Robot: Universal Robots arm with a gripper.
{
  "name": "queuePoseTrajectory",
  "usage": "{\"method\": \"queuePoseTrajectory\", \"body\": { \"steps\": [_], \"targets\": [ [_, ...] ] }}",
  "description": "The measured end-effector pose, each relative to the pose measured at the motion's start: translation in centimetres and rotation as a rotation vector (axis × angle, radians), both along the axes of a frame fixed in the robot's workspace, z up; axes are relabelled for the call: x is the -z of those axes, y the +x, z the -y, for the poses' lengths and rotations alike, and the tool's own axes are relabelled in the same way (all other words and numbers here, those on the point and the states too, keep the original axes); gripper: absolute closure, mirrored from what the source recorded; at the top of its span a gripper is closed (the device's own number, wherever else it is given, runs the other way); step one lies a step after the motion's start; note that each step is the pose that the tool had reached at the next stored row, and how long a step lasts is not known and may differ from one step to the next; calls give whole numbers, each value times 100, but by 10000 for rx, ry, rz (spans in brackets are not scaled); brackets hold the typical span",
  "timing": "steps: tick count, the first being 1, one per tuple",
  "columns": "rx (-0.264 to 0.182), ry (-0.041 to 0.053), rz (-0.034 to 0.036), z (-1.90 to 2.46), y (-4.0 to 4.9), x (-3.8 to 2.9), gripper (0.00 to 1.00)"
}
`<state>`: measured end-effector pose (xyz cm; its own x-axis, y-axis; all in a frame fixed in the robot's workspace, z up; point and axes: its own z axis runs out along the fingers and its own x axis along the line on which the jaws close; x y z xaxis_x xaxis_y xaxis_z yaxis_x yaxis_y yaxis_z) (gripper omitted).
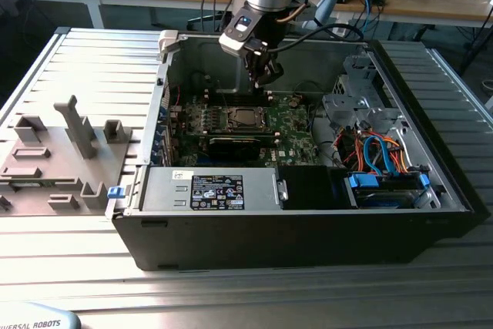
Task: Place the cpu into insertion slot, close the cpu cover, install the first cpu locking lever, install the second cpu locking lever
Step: 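Install the first cpu locking lever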
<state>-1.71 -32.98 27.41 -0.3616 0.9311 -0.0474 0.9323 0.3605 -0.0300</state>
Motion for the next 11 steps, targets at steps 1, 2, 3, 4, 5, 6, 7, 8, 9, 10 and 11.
{"method": "queuePoseTrajectory", "body": {
  "steps": [1,2,3,4,5,6,7,8,9,10,11],
  "targets": [
    [-35,0,-1,0,0,0,89],
    [-52,0,0,0,0,0,89],
    [-72,0,0,0,0,0,89],
    [-90,0,0,0,0,0,89],
    [-106,0,0,0,0,0,89],
    [-123,0,0,0,0,0,89],
    [-140,0,0,0,0,0,89],
    [-159,0,0,0,0,0,89],
    [-175,0,0,0,0,0,89],
    [-194,0,0,0,0,0,89],
    [-211,0,1,0,0,0,89]
  ]
}}
